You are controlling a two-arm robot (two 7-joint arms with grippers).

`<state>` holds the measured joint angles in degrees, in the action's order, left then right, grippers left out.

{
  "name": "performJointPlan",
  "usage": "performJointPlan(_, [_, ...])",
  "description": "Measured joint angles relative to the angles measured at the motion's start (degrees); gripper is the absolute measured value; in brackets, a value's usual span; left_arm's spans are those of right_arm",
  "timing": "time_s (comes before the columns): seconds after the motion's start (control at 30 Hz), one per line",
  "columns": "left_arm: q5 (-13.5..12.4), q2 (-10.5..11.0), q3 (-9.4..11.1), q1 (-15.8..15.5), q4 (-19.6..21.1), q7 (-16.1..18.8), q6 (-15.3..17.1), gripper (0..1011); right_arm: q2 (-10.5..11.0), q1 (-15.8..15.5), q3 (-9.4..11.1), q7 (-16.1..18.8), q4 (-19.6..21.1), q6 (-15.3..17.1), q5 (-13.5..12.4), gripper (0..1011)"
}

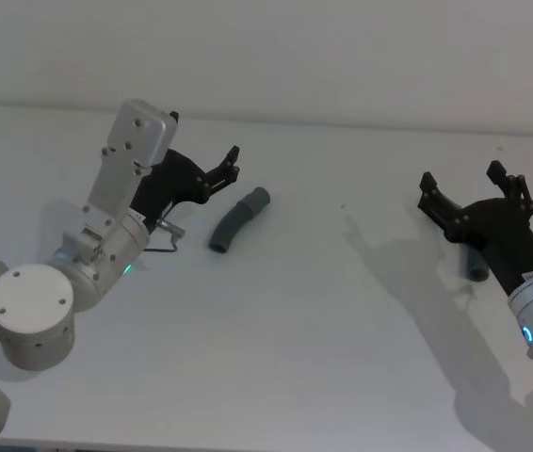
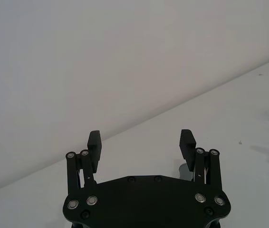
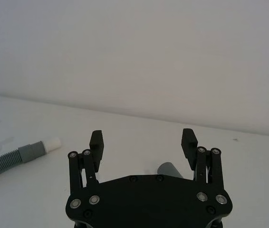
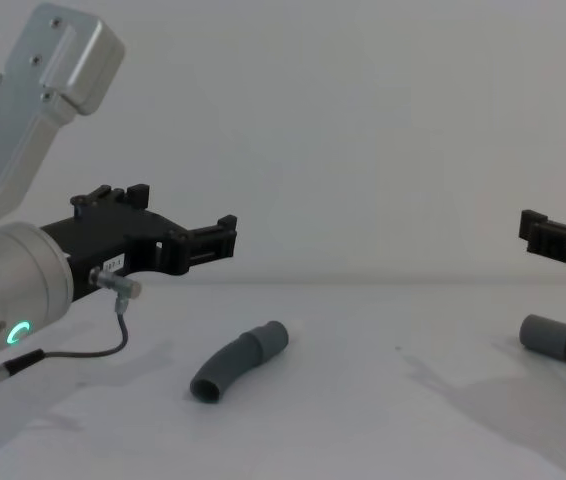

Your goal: Use both hands to pick up one end of the pipe from the table, align the ends, and insert them.

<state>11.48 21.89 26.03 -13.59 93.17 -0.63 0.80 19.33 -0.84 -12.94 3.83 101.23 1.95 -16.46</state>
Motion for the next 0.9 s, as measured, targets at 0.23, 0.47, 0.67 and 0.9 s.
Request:
performJointPlan(0.23, [0.0, 0.0, 0.0, 0.0, 0.0, 0.0, 0.0, 1002, 0.0, 0.0, 0.0, 0.0, 0.0, 0.0, 0.0, 1000])
performJointPlan(0.47, [0.0, 0.0, 0.0, 0.0, 0.0, 0.0, 0.0, 1002, 0.0, 0.0, 0.0, 0.0, 0.0, 0.0, 0.0, 1000])
performJointPlan(0.67, [0.0, 0.0, 0.0, 0.0, 0.0, 0.0, 0.0, 1002, 0.0, 0.0, 0.0, 0.0, 0.0, 0.0, 0.0, 1000])
performJointPlan(0.9, [0.0, 0.0, 0.0, 0.0, 0.0, 0.0, 0.0, 1002, 0.0, 0.0, 0.0, 0.0, 0.0, 0.0, 0.0, 1000])
